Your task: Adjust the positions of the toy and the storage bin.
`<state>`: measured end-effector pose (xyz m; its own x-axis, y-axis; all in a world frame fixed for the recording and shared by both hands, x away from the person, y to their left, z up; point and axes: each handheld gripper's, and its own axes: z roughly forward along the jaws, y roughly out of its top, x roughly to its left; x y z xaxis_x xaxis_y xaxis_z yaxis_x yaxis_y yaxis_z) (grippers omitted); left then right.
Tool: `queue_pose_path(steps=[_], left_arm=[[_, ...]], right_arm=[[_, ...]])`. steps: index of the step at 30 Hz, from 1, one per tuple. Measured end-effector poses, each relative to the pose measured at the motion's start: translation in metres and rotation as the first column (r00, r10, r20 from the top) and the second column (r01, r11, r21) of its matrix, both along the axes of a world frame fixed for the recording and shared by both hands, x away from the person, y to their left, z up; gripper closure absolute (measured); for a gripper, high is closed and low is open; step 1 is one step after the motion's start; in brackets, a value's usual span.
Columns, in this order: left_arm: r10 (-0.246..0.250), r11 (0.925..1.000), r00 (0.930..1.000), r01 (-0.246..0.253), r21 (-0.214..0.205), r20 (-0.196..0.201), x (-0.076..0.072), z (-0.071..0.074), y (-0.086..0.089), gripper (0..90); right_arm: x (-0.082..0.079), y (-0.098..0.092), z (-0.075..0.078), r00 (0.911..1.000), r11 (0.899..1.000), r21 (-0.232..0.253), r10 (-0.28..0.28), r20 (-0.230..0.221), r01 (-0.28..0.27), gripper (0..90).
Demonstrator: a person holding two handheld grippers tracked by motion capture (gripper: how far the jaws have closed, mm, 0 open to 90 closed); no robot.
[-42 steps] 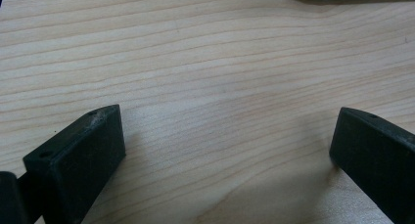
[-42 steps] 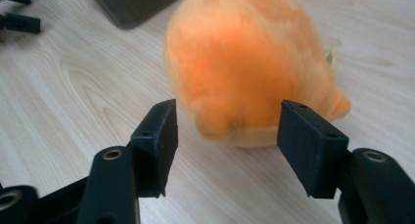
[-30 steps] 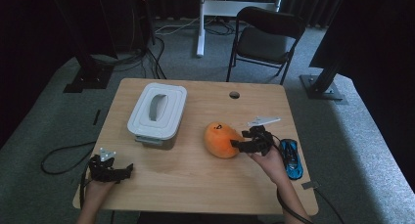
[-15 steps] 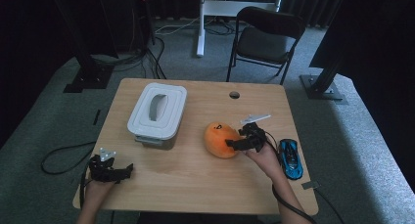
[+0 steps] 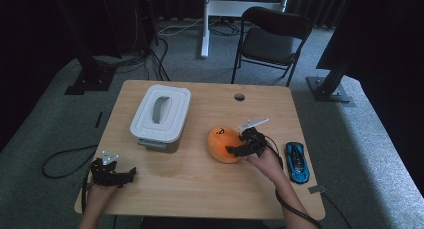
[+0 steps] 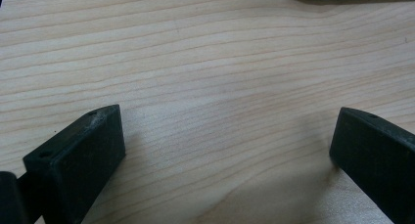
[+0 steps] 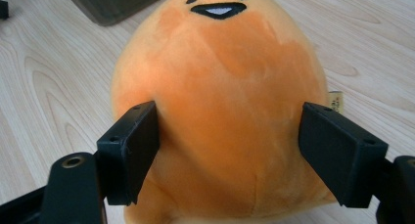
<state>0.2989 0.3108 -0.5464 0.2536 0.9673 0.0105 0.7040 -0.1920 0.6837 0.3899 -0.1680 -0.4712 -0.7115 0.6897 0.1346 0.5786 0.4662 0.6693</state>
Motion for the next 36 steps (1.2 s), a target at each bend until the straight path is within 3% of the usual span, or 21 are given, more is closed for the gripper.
queue_pose_path(steps=[11, 12, 20, 23, 29, 36], left_arm=[[0.0, 1.0, 1.0, 0.0, 0.0, 0.0, 0.0, 0.0, 0.0, 0.3], [0.0, 1.0, 1.0, 0.0, 0.0, 0.0, 0.0, 0.0, 0.0, 0.3], [0.0, 1.0, 1.0, 0.0, 0.0, 0.0, 0.0, 0.0, 0.0, 0.3], [0.0, 1.0, 1.0, 0.0, 0.0, 0.0, 0.0, 0.0, 0.0, 0.3], [0.0, 1.0, 1.0, 0.0, 0.0, 0.0, 0.0, 0.0, 0.0, 0.3], [0.0, 1.0, 1.0, 0.0, 0.0, 0.0, 0.0, 0.0, 0.0, 0.3]], right_arm=[[-0.013, 0.02, -0.009, 0.9931, 0.992, -0.071, 0.104, 0.054, -0.1, 31.6], [-0.013, 0.023, -0.01, 0.9928, 0.992, -0.079, 0.106, 0.055, -0.101, 39.0], [-0.009, 0.021, -0.005, 0.9973, 0.997, -0.047, 0.065, 0.034, -0.064, 66.4], [-0.008, 0.018, 0.001, 0.9981, 0.998, -0.039, 0.041, 0.045, -0.039, 71.6], [-0.006, 0.011, 0.009, 0.9981, 1.0, -0.019, 0.013, 0.061, -0.012, 73.7], [-0.003, -0.01, 0.029, 0.9905, 0.996, 0.034, -0.09, 0.104, 0.087, 73.6]])
